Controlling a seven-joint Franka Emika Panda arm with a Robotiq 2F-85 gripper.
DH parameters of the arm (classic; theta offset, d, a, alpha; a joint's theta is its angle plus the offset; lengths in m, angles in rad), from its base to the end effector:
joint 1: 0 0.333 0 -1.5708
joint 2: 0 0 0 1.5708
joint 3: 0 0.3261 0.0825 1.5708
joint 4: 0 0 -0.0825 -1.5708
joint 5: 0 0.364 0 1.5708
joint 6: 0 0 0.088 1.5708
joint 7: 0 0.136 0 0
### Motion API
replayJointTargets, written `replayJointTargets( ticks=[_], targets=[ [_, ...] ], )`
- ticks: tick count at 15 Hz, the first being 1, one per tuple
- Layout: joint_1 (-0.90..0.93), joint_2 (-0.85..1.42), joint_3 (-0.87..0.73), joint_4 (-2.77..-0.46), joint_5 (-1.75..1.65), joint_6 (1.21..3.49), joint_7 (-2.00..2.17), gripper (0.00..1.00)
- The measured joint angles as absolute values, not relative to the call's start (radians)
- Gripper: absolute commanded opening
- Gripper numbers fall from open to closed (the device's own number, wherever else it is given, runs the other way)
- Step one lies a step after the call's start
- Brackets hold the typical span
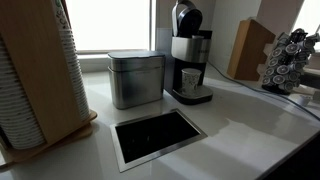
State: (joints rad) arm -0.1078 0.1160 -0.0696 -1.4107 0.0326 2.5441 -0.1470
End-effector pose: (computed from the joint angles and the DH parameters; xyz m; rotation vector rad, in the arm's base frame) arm 0.6321 -0.1095 0.7494 2.6307 -0.0555 1.4539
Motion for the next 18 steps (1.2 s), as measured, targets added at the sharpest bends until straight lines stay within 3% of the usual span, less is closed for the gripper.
replayJointTargets(
  ticks=[11, 18],
  targets=[
    [-0.084, 0.343, -0.016, -1.070, 0.035, 2.113, -0.166, 1.00],
    [-0.085, 0.393, -0.022, -1.015, 0.009, 2.062, -0.126, 1.00]
  ],
)
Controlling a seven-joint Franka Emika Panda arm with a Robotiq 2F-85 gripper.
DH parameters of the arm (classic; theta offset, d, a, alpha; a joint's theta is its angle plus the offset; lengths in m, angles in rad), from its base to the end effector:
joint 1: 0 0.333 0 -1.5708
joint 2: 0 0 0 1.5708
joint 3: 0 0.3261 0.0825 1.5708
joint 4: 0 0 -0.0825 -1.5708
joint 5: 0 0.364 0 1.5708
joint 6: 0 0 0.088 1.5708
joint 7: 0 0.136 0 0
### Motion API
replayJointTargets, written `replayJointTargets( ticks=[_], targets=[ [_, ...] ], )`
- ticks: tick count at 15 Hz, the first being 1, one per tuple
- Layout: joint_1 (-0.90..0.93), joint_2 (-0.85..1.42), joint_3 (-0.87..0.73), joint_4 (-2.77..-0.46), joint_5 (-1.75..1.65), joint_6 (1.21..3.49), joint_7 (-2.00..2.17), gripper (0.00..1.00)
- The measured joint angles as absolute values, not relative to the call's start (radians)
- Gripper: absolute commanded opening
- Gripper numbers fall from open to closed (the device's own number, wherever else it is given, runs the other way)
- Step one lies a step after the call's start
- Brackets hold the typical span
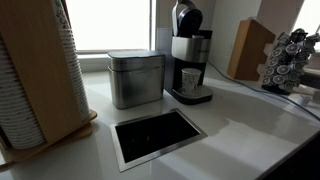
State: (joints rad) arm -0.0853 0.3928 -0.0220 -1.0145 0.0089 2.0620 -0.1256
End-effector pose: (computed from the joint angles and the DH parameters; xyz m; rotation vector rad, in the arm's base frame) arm 0.6958 -0.0701 0.6891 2.9070 0.0310 0.9809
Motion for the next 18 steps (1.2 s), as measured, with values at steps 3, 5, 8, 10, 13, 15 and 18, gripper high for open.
replayJointTargets(
  ticks=[3, 5, 8, 10, 13, 15, 18],
  targets=[
    [-0.071, 0.414, -0.027, -1.004, -0.032, 1.986, -0.077, 1.00],
    [-0.056, 0.441, -0.038, -0.987, -0.071, 1.981, -0.011, 1.00],
    [-0.038, 0.480, -0.063, -0.935, -0.115, 1.986, 0.096, 1.00],
    [-0.038, 0.499, -0.064, -0.902, -0.116, 1.982, 0.123, 1.00],
    [-0.032, 0.523, -0.063, -0.864, -0.116, 1.957, 0.138, 1.00],
    [-0.029, 0.538, -0.060, -0.848, -0.111, 1.954, 0.144, 1.00],
    [-0.030, 0.565, -0.047, -0.821, -0.086, 1.954, 0.149, 1.00]
  ],
)
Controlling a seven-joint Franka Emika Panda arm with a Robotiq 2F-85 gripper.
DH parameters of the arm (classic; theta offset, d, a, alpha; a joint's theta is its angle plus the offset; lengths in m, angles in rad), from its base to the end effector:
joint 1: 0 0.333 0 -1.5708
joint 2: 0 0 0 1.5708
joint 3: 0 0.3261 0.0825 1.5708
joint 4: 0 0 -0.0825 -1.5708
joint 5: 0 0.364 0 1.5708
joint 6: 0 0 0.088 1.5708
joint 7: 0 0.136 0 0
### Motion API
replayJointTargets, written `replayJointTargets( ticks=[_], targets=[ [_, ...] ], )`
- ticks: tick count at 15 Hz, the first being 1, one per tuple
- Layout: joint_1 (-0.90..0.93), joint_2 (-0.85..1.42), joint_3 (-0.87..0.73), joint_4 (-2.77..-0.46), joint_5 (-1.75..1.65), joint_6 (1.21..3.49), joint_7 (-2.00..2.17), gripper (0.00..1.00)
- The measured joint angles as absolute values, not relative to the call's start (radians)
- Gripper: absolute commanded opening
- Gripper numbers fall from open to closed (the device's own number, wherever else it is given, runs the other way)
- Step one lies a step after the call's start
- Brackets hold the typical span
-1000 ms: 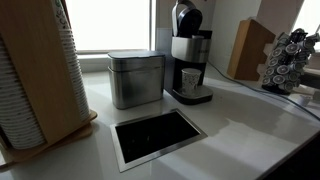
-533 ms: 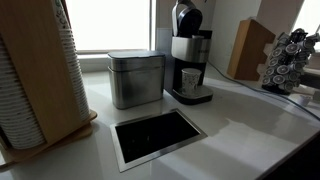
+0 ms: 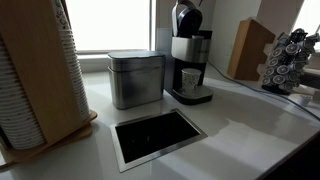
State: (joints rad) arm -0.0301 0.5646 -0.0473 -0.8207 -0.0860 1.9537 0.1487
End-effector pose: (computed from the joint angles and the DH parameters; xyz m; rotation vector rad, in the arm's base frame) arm 0.7321 -0.0515 0.6461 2.9145 -0.2962 0.8628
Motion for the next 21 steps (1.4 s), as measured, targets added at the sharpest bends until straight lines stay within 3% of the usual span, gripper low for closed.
replayJointTargets(
  ticks=[21],
  targets=[
    [-0.067, 0.568, 0.065, -0.730, 0.064, 1.534, 0.032, 1.00]
  ],
)
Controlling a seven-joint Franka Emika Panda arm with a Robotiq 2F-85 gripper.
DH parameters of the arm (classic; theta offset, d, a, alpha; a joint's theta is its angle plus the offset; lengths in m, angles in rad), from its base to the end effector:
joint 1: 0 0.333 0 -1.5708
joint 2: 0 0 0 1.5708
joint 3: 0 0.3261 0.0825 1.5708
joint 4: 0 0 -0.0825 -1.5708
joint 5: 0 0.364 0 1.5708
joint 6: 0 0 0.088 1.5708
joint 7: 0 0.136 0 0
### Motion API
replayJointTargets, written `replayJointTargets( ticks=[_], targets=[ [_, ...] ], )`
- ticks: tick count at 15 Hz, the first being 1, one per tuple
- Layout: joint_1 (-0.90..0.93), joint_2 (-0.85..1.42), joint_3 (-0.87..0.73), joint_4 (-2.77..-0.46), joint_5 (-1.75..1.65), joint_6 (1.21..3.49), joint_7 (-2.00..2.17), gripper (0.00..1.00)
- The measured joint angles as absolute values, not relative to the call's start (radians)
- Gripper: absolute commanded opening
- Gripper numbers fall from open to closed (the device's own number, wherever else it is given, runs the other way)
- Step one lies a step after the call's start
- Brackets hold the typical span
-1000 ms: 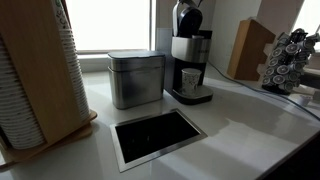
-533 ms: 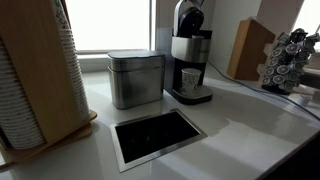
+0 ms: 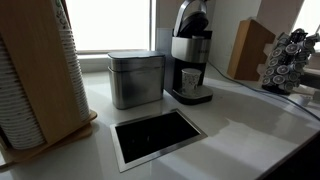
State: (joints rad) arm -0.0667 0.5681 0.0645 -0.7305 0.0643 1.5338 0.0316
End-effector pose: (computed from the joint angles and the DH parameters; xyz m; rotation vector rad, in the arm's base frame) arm 0.6903 -0.0099 0.6301 -3.0197 0.0574 -0.3573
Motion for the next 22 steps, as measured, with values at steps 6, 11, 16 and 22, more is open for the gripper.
replayJointTargets(
  ticks=[6, 11, 16, 22],
  targets=[
    [-0.068, 0.558, 0.077, -0.741, 0.065, 1.408, 0.013, 1.00],
    [-0.070, 0.558, 0.086, -0.744, 0.069, 1.381, 0.006, 1.00],
    [-0.070, 0.558, 0.094, -0.751, 0.069, 1.363, 0.005, 1.00],
    [-0.067, 0.568, 0.120, -0.823, 0.115, 1.351, 0.053, 1.00]
  ],
)
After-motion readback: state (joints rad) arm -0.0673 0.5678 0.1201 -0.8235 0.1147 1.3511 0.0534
